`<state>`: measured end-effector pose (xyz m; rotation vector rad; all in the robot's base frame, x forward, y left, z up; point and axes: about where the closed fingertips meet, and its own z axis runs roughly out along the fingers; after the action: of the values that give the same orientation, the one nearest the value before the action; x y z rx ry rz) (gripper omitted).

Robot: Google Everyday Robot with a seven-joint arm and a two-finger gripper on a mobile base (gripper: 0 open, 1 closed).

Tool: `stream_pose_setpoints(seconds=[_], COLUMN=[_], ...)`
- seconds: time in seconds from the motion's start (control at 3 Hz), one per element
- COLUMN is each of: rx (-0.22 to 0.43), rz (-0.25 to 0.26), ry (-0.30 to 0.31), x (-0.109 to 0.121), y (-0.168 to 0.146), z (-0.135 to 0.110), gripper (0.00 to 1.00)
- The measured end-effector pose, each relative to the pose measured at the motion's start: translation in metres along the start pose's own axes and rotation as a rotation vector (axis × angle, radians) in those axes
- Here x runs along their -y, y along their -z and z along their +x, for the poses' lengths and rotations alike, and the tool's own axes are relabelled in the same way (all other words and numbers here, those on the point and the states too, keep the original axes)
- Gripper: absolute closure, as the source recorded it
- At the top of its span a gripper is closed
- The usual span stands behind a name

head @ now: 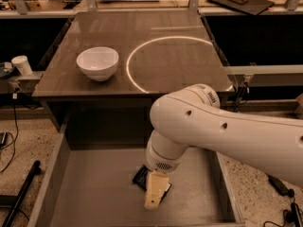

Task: Pick rxbar blueberry from top drawer and place on counter

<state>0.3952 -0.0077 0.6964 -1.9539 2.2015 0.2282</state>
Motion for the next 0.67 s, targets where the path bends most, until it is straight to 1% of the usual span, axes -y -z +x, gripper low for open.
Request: stream_pose_setpoints(seconds=[0.33,0.67], rx=[-0.018,-0.094], rz=[0.001,0.004], ry=[-0.012,-0.037], x=[0.001,0.004], y=[-0.005,-0.016], z=[0.004,0.017], gripper=[0.00,0.00])
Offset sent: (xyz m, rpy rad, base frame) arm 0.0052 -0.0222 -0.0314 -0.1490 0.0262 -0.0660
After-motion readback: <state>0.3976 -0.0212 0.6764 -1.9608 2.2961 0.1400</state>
